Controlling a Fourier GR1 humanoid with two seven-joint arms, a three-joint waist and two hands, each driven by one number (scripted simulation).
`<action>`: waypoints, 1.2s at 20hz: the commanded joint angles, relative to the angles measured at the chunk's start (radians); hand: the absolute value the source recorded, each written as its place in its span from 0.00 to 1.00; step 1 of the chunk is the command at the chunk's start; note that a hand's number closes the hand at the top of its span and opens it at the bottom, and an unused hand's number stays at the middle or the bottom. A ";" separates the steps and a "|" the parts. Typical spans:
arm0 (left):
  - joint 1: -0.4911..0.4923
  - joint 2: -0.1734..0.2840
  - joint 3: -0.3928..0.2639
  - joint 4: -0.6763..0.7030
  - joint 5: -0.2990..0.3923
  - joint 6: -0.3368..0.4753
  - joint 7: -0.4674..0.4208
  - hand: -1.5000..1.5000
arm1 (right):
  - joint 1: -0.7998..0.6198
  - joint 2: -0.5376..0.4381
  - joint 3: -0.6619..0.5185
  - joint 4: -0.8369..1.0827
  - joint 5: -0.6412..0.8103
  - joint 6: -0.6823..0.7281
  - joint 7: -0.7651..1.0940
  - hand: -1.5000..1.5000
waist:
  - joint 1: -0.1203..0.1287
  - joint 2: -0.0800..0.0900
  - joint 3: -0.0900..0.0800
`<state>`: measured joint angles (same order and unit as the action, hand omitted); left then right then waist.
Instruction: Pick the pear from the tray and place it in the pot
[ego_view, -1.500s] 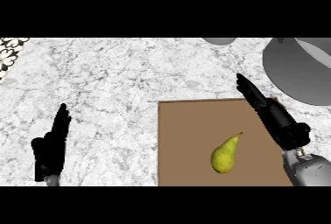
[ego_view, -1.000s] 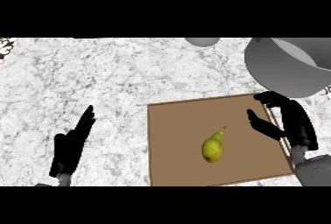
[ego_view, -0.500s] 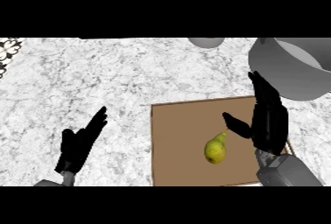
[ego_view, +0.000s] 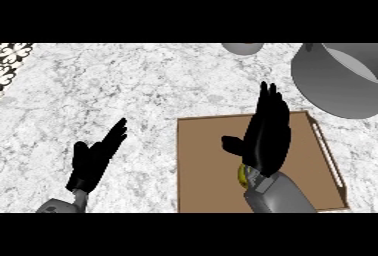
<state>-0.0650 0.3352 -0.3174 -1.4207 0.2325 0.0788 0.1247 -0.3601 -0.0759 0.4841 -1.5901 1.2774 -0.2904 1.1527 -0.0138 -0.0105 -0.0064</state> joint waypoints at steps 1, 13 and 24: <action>-0.019 -0.014 -0.007 0.017 0.000 -0.013 0.007 0.50 | -0.058 0.072 0.012 -0.003 0.036 0.083 0.329 0.00 | 0.017 0.007 0.004; -0.021 -0.017 0.017 0.040 0.005 -0.041 -0.015 0.50 | 0.155 0.075 -0.023 0.003 -0.127 0.183 0.335 0.00 | 0.007 0.006 0.005; -0.010 -0.014 0.046 0.008 -0.006 -0.055 0.013 0.50 | 0.324 0.075 0.048 -0.262 -0.017 0.219 0.302 0.00 | 0.009 0.006 0.006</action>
<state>-0.0837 0.3166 -0.2802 -1.3938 0.2276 0.0293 0.1216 -0.0771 -0.0105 0.4766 -1.7514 1.2555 -0.1096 1.2323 -0.0055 -0.0040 -0.0006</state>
